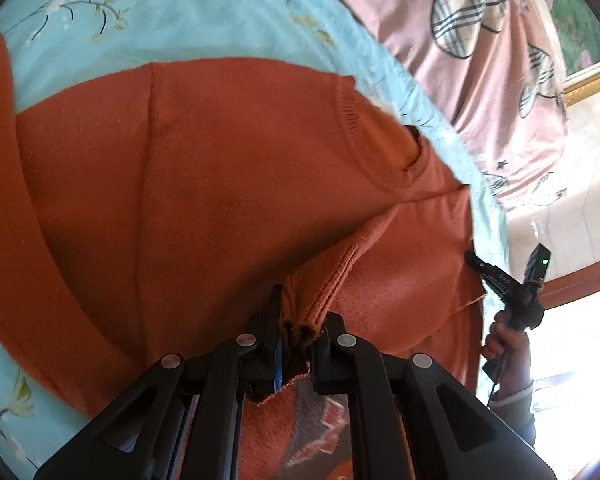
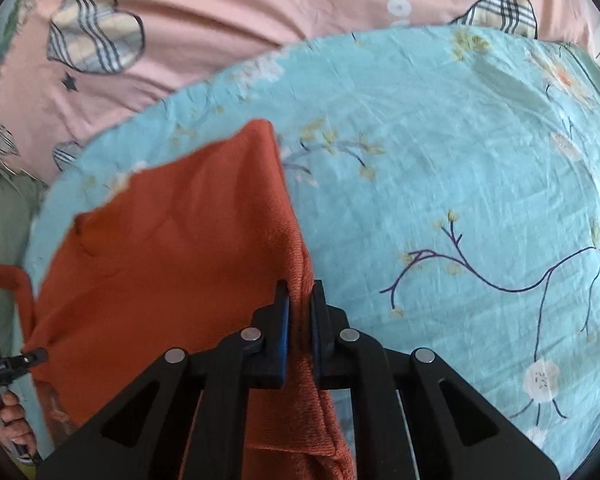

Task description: Fold small clothes

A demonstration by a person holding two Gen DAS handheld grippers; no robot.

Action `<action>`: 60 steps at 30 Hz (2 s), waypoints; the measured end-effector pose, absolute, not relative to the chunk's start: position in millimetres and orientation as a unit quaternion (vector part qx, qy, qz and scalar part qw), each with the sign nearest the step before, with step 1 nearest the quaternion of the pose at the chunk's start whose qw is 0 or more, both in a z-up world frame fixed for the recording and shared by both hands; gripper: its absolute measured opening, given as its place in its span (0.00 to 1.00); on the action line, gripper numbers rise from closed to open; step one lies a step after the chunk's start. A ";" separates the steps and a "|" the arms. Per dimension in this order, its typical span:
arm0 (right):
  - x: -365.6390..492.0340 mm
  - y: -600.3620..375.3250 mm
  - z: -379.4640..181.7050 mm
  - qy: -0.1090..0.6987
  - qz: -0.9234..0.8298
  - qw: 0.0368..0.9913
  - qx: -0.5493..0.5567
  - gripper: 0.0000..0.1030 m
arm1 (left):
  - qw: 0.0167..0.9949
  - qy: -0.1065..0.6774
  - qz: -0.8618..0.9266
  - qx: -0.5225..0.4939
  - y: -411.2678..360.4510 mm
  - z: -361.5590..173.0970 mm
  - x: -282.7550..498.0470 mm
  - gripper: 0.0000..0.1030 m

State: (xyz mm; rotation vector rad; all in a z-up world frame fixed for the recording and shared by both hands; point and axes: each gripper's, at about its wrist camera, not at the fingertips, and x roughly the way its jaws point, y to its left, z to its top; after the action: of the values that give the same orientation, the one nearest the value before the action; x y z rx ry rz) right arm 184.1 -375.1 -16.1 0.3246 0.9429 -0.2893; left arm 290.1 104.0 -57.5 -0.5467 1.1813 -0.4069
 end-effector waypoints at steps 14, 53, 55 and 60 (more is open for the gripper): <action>113.1 -275.8 34.3 0.391 -0.076 0.906 0.144 0.39 | 0.830 0.489 -0.084 -0.256 190.5 -25.4 234.6 0.31; 74.8 -181.0 22.2 0.406 0.035 0.897 0.171 0.40 | 0.923 0.354 -0.070 -0.136 184.5 82.4 312.4 0.07; 67.3 -192.2 23.9 0.399 0.018 0.898 0.183 0.40 | 0.921 0.349 -0.113 -0.129 141.0 87.3 299.7 0.06; 49.9 -217.7 25.6 0.388 -0.012 0.897 0.211 0.40 | 0.910 0.356 -0.199 -0.075 30.1 74.8 279.0 0.06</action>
State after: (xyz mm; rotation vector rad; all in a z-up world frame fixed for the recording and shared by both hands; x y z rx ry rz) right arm 49.9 -217.7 25.6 0.4363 0.8031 -0.0253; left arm 279.0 30.1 74.8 -0.1536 0.7332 -0.4100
